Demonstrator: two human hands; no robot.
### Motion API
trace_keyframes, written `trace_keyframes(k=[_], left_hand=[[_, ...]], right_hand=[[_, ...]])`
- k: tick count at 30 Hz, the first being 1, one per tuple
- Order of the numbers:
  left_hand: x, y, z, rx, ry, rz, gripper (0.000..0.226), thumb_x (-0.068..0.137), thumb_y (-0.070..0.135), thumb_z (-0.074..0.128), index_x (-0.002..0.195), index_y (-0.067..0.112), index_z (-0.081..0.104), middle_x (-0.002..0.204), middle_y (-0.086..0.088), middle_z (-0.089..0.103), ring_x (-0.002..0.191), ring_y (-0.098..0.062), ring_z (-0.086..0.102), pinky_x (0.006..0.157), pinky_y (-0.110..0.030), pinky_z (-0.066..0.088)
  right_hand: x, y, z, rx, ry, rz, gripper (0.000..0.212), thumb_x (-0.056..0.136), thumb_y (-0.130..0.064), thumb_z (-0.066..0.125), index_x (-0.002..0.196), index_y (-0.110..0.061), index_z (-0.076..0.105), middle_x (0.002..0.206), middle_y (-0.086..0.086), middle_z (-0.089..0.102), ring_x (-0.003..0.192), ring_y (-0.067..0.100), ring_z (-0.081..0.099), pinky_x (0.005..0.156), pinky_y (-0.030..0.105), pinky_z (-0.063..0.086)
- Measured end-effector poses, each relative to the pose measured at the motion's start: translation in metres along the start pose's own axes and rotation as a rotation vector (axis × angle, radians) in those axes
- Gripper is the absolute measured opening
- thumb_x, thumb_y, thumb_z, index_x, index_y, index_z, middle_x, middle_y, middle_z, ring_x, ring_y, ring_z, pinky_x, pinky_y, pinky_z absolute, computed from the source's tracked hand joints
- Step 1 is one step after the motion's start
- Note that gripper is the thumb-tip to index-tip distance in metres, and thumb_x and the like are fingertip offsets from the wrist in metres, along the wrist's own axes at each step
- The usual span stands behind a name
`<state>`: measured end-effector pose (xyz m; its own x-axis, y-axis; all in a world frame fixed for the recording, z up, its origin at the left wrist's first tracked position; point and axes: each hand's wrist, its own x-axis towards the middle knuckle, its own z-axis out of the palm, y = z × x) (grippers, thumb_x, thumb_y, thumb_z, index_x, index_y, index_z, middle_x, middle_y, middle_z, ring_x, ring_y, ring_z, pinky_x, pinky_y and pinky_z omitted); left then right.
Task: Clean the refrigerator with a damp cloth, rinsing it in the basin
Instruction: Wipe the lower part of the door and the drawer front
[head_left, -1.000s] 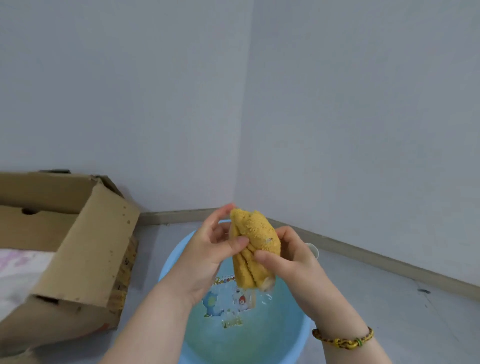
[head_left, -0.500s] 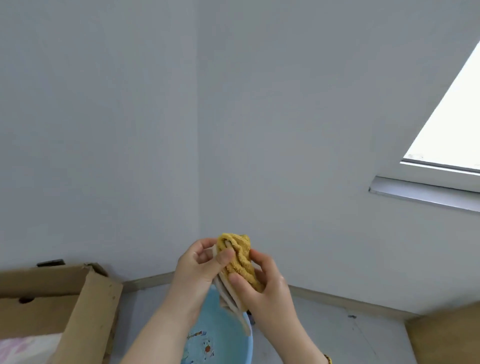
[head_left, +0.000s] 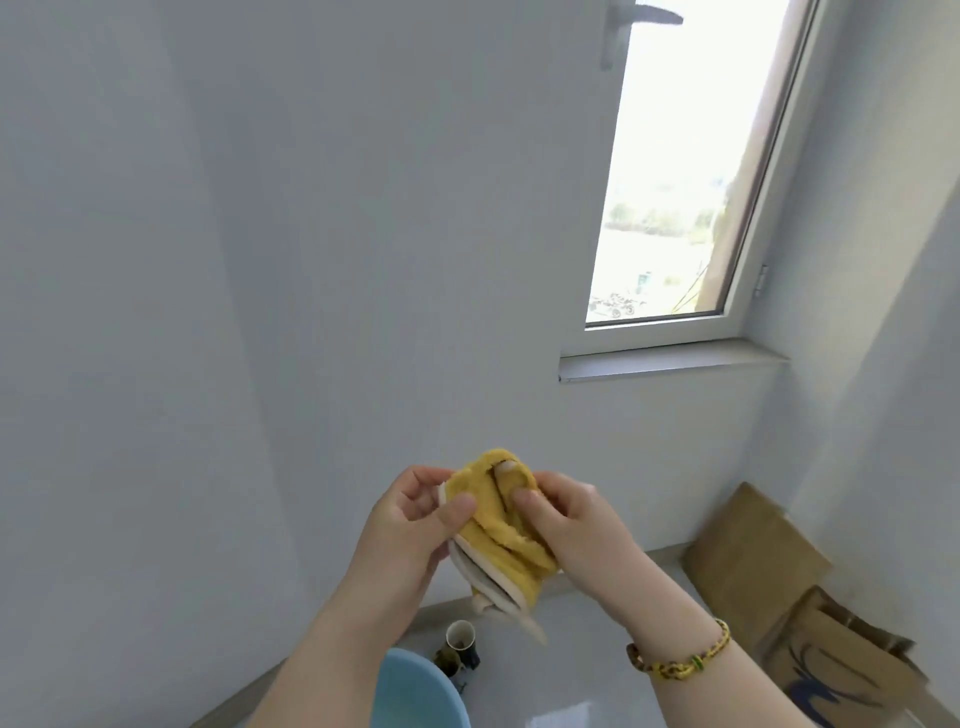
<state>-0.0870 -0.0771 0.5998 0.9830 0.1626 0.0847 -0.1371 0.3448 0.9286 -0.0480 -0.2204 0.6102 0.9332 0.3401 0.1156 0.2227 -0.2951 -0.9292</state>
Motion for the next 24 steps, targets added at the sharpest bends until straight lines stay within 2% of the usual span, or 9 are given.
trace_keyframes(k=[2, 5, 8, 10, 13, 15, 18, 21, 24], left_hand=[[-0.003, 0.0, 0.005, -0.076, -0.041, -0.024, 0.019, 0.066, 0.009, 0.065, 0.081, 0.01, 0.053, 0.061, 0.0, 0.062, 0.051, -0.007, 0.059, 0.05, -0.017, 0.05], [-0.005, -0.005, 0.017, -0.119, -0.087, -0.075, 0.009, 0.076, 0.002, 0.055, 0.079, 0.01, 0.053, 0.056, 0.004, 0.061, 0.049, -0.003, 0.059, 0.049, -0.015, 0.05], [-0.011, -0.013, 0.039, -0.117, -0.177, -0.136, 0.014, 0.082, -0.003, 0.052, 0.079, 0.011, 0.052, 0.052, 0.006, 0.06, 0.048, -0.002, 0.057, 0.05, -0.017, 0.05], [-0.017, -0.02, 0.058, -0.102, -0.232, -0.168, 0.017, 0.077, -0.001, 0.061, 0.078, 0.013, 0.053, 0.055, 0.005, 0.059, 0.049, -0.003, 0.056, 0.054, -0.022, 0.047], [-0.029, -0.028, 0.094, -0.132, -0.333, -0.206, 0.019, 0.08, -0.006, 0.054, 0.077, 0.012, 0.052, 0.052, 0.005, 0.059, 0.046, -0.004, 0.057, 0.048, -0.019, 0.049], [-0.034, -0.033, 0.112, -0.155, -0.374, -0.222, 0.021, 0.083, -0.009, 0.048, 0.076, 0.011, 0.051, 0.049, 0.007, 0.058, 0.045, -0.004, 0.056, 0.045, -0.016, 0.049], [-0.045, -0.05, 0.147, -0.1, -0.439, -0.258, 0.021, 0.081, -0.008, 0.054, 0.076, 0.011, 0.05, 0.053, 0.005, 0.058, 0.046, -0.004, 0.056, 0.045, -0.017, 0.049], [-0.058, -0.073, 0.192, 0.185, -0.52, -0.235, 0.021, 0.08, 0.012, 0.068, 0.092, 0.018, 0.052, 0.092, -0.004, 0.061, 0.079, -0.013, 0.061, 0.069, -0.028, 0.05], [-0.084, -0.08, 0.255, 0.417, -0.632, -0.109, 0.047, 0.076, 0.03, 0.071, 0.115, 0.034, 0.044, 0.114, 0.008, 0.051, 0.11, -0.012, 0.048, 0.088, -0.028, 0.038]], right_hand=[[-0.016, 0.004, -0.01, 0.143, 0.107, 0.054, 0.031, 0.095, -0.018, 0.045, 0.084, 0.007, 0.057, 0.072, 0.008, 0.051, 0.067, 0.017, 0.045, 0.062, 0.028, 0.037], [-0.045, 0.009, -0.033, 0.531, 0.237, 0.167, 0.032, 0.097, -0.021, 0.04, 0.086, -0.007, 0.066, 0.074, 0.002, 0.069, 0.069, 0.015, 0.063, 0.064, 0.027, 0.05], [-0.076, 0.017, -0.056, 0.676, 0.272, 0.283, 0.038, 0.099, -0.03, 0.034, 0.094, -0.011, 0.065, 0.079, 0.003, 0.073, 0.076, 0.018, 0.066, 0.065, 0.031, 0.053], [-0.098, 0.017, -0.067, 0.739, 0.216, 0.351, 0.047, 0.094, -0.047, 0.03, 0.105, -0.014, 0.062, 0.096, 0.004, 0.071, 0.091, 0.022, 0.065, 0.071, 0.038, 0.054], [-0.132, 0.023, -0.085, 0.479, 0.166, 0.375, 0.033, 0.083, -0.042, 0.054, 0.111, -0.024, 0.053, 0.109, 0.0, 0.063, 0.095, 0.02, 0.063, 0.069, 0.032, 0.054], [-0.148, 0.029, -0.101, 0.302, 0.303, 0.364, 0.024, 0.086, -0.016, 0.061, 0.107, -0.024, 0.051, 0.101, -0.001, 0.061, 0.083, 0.016, 0.061, 0.061, 0.026, 0.049], [-0.18, 0.031, -0.143, 0.298, 0.589, 0.298, 0.026, 0.082, -0.008, 0.06, 0.104, -0.02, 0.053, 0.089, -0.001, 0.062, 0.075, 0.016, 0.056, 0.06, 0.027, 0.043], [-0.221, 0.024, -0.187, 0.172, 0.706, 0.253, 0.022, 0.085, 0.0, 0.055, 0.092, -0.02, 0.055, 0.078, -0.004, 0.061, 0.066, 0.008, 0.054, 0.047, 0.011, 0.04], [-0.267, 0.019, -0.23, 0.005, 0.687, 0.242, 0.022, 0.084, 0.0, 0.058, 0.082, -0.022, 0.06, 0.073, -0.008, 0.06, 0.059, -0.007, 0.056, 0.049, 0.005, 0.039]])
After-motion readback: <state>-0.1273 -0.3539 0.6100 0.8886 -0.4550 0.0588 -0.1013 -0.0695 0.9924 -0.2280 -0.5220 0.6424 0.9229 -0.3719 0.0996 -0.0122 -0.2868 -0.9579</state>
